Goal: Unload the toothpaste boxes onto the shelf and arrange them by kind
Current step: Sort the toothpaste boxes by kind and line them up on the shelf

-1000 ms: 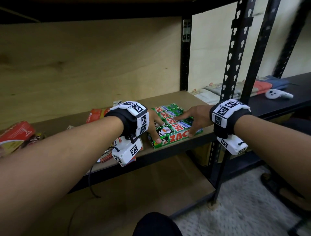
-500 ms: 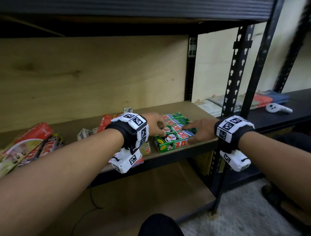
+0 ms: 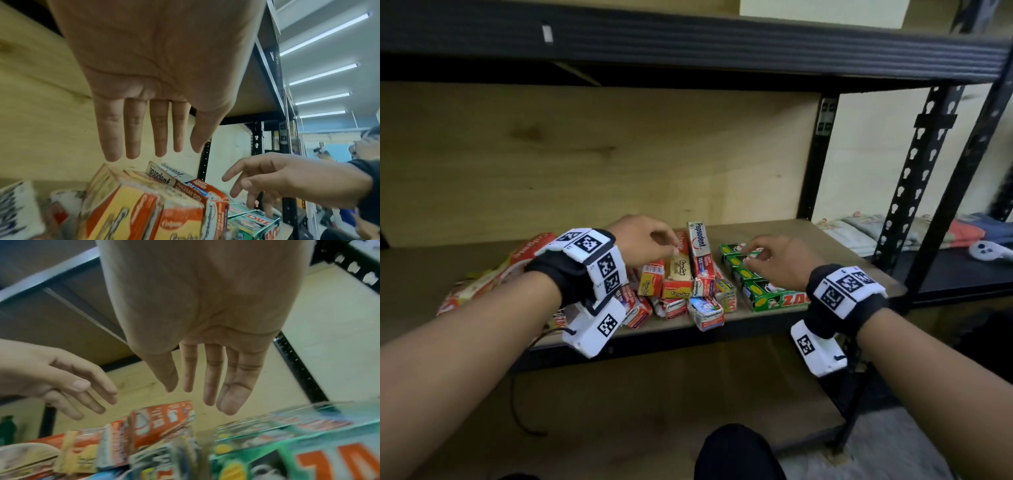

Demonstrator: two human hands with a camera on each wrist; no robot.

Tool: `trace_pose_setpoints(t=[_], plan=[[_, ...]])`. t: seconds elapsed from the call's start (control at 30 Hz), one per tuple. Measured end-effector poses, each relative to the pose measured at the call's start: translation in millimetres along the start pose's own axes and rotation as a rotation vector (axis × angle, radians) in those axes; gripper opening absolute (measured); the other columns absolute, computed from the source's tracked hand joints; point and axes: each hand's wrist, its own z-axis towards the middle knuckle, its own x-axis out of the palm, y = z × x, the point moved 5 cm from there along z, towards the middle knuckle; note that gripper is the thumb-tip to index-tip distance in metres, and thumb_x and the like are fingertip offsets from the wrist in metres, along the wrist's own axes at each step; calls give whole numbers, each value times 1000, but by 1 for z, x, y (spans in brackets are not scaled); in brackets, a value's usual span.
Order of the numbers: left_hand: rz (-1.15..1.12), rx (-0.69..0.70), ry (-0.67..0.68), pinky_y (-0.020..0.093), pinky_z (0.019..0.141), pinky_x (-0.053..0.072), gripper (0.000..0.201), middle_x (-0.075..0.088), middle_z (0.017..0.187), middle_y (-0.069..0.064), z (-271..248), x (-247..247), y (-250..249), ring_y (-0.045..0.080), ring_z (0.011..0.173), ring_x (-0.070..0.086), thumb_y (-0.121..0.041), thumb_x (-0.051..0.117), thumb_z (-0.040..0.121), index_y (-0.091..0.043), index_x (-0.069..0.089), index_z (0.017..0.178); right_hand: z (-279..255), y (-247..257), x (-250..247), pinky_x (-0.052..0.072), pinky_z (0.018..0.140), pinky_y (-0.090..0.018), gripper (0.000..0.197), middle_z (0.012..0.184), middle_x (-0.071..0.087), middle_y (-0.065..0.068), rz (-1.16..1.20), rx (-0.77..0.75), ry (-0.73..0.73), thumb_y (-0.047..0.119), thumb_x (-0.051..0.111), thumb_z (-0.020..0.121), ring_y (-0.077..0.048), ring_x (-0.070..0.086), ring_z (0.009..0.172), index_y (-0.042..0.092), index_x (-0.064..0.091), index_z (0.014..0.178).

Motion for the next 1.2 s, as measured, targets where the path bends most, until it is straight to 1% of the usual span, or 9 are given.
trace_pose_setpoints(t=[0.13,0.23,0.33,0.47,0.6,0.8,0.93,1.07,1.2], plan=[[-55,-36,49,27,84,46,34,58,126,-13,-16,21,21,6,104,54,-51,63,86,-39,61,118,1,26,30,55,80,-31,40,115,65,4,171,-15,6,48,58,91,-14,66,92,34,55,129],[-41,-38,70,29,90,42,41,50,135,-5,-18,35,32,11,108,49,-53,60,88,-39,55,127,5,41,45,50,91,-31,48,130,59,1,254,-13,13,46,56,93,-17,59,111,31,47,138],[-37,-57,32,29,95,38,48,45,141,-3,-18,42,40,16,119,49,-54,61,87,-40,52,131,12,47,52,49,98,-38,57,135,57,0,273,10,8,49,57,91,-21,58,117,30,41,142],[-85,-93,65,29,97,38,57,43,147,-1,-13,47,47,20,127,48,-61,54,87,-42,44,140,20,51,57,51,95,-36,65,134,58,-3,210,45,28,53,60,87,-23,61,113,24,40,142],[-209,-150,50,28,89,43,53,42,149,-4,-4,47,54,20,125,50,-65,51,87,-44,48,135,23,53,57,51,94,-35,71,131,60,-4,185,78,31,54,63,84,-23,62,110,23,38,142],[-286,-205,54,36,96,49,67,41,150,-1,1,57,57,23,125,51,-65,59,82,-41,41,142,23,53,55,54,83,-31,52,115,68,-3,184,88,22,39,66,85,-19,65,97,21,48,130],[-461,-287,66,37,102,46,70,44,145,-1,2,55,60,24,126,50,-50,72,79,-36,43,142,22,50,55,56,81,-33,49,106,69,0,203,101,41,37,67,84,-16,67,90,23,51,128],[-721,-381,118,44,93,53,74,57,129,1,2,55,62,23,104,63,-30,80,76,-32,44,140,22,52,55,57,84,-38,48,106,69,0,211,98,44,35,69,84,-16,67,90,22,51,127],[-856,-472,118,49,88,55,66,61,120,6,3,47,60,26,98,63,-20,77,79,-31,46,135,22,53,56,58,82,-38,48,104,69,1,214,101,45,34,70,84,-15,68,87,22,51,126]])
